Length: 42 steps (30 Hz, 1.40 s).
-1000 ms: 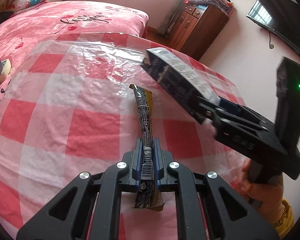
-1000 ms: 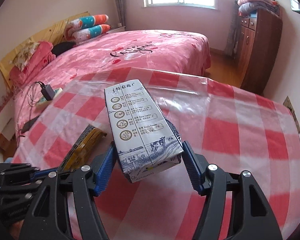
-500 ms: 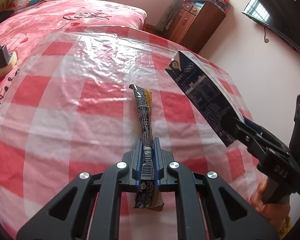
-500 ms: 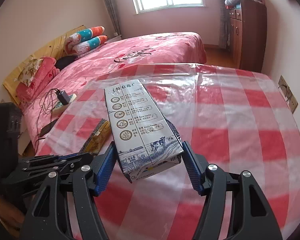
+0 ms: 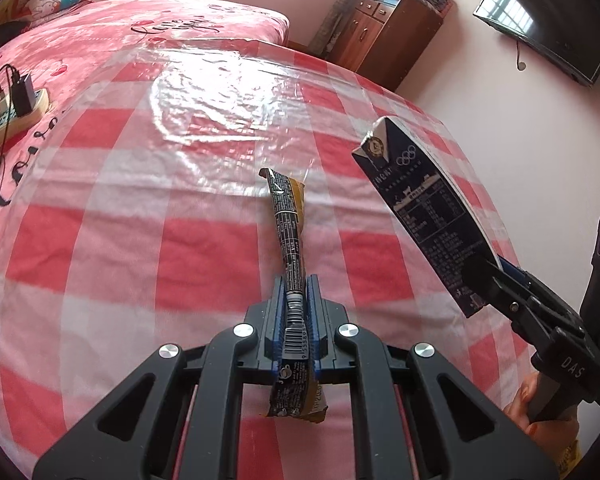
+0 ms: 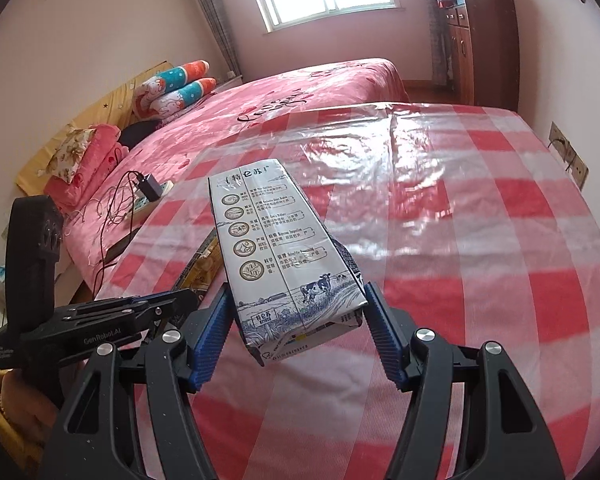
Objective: Collect trash
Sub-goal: 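Lift and carry the wrapper and milk carton over the orange bucket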
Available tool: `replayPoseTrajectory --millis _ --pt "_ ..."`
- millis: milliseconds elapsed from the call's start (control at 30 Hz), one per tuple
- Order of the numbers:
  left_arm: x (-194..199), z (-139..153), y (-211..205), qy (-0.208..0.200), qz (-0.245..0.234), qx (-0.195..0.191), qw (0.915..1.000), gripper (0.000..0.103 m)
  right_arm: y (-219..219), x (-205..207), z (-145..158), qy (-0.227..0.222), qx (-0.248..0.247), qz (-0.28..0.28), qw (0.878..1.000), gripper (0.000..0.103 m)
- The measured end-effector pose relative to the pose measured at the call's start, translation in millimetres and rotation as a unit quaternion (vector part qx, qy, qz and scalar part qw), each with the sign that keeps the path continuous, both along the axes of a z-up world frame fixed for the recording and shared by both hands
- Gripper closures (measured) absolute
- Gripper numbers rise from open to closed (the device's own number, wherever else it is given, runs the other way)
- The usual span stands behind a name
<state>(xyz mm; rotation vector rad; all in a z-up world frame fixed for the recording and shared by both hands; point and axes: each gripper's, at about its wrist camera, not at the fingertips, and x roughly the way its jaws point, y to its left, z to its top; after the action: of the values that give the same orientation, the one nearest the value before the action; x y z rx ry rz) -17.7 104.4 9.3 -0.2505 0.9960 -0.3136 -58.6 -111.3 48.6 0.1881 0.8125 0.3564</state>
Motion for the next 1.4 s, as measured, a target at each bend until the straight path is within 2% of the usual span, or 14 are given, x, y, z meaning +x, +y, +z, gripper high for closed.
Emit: replayPoseTrajectory --millis 833,1400 --pt "-68 8 48 -0.004 0.022 0.001 0.9998 0.091 25 -69 -6 0.025 -0.002 0.018 1.0 0.038" --pt "-103 25 102 -0.024 0.055 -0.018 0.998 0.091 60 -80 -2 0.036 -0.012 0.049 0.998 0.038"
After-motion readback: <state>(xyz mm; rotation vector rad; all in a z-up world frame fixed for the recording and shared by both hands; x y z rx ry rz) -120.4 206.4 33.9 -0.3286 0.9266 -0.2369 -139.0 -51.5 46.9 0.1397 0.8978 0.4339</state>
